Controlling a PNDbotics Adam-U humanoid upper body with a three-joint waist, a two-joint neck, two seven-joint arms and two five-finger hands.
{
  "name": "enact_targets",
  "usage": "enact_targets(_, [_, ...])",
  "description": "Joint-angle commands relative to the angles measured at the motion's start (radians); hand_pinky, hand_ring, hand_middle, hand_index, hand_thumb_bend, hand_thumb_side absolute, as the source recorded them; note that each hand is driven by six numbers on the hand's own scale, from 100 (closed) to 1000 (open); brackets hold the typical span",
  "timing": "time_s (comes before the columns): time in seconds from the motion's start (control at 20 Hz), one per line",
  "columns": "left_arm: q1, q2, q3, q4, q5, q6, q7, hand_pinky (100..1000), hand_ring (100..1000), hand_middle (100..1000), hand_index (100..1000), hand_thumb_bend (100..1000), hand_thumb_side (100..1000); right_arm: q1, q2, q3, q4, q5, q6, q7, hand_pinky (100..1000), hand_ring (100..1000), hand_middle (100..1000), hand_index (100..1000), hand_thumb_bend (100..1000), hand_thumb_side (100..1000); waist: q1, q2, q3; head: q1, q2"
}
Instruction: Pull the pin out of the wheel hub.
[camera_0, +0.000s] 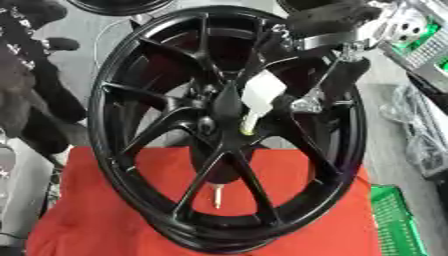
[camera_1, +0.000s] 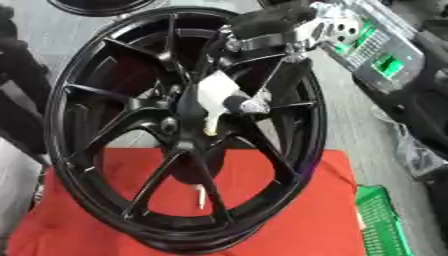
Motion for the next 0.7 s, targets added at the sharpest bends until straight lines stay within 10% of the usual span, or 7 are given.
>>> enact_targets(0.05, [-0.015,0.005,0.006,-0.015,0.002,-0.002,-0.004,619,795,607,679,100,694,-0.01,-0.015,-0.011,-0.004,0.004,0.003,-0.003,836,764,643,793,126,271,0.003,-0.016,0.001,-0.003,-0.014])
enact_targets(0.7, [-0.017,0.002,0.005,-0.014,0.003,-0.002,-0.007,619,796,608,679,100,694,-0.008,-0.007,-0.008,-0.002,0.01,-0.003,0.007,834,757,621,782,155,271,0.002,-0.015,0.004,-0.004,-0.02])
